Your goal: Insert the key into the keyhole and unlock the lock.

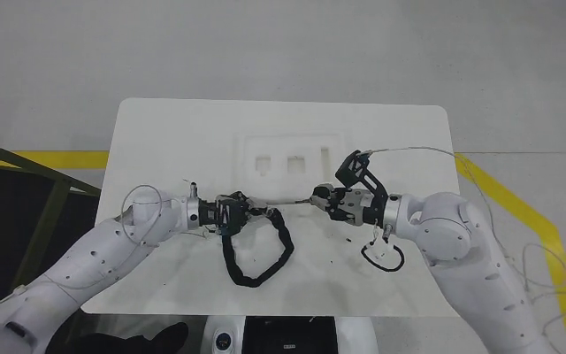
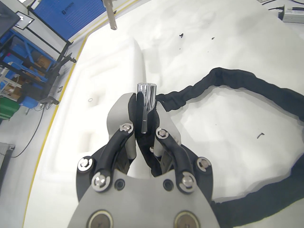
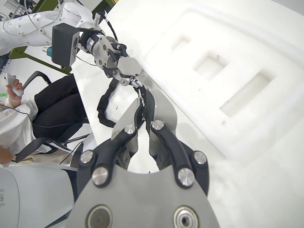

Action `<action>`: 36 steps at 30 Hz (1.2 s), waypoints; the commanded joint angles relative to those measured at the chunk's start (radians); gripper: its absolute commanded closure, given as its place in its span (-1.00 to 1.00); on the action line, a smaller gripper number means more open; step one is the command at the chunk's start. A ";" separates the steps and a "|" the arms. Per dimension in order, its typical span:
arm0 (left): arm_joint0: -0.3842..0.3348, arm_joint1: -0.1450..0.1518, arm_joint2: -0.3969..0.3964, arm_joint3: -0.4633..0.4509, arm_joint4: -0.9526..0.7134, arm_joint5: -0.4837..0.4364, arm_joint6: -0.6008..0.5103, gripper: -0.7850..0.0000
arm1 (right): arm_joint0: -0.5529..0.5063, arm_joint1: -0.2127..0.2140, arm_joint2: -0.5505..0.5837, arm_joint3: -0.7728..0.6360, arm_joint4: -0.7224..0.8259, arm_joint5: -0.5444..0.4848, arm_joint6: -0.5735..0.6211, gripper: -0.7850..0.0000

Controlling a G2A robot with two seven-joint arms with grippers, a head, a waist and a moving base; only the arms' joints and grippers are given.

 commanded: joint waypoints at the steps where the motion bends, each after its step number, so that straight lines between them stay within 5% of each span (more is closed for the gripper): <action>1: 0.033 0.011 -0.027 -0.028 -0.003 0.038 -0.026 1.00 | 0.013 -0.003 -0.021 0.001 0.004 0.009 0.001 1.00; 13: 0.180 0.044 -0.140 -0.102 -0.077 0.121 -0.038 1.00 | 0.043 -0.018 -0.086 0.016 0.020 0.078 -0.065 1.00; 16: 0.173 0.041 -0.134 -0.098 -0.063 0.034 0.024 1.00 | 0.043 -0.018 -0.086 0.016 0.020 0.078 -0.065 1.00; 28: 0.173 0.041 -0.134 -0.098 -0.063 0.034 0.024 1.00 | 0.043 -0.018 -0.086 0.016 0.020 0.078 -0.065 1.00; 36: 0.196 0.028 -0.148 -0.092 -0.103 0.056 -0.050 1.00 | 0.016 -0.017 -0.105 -0.024 0.037 0.172 0.004 1.00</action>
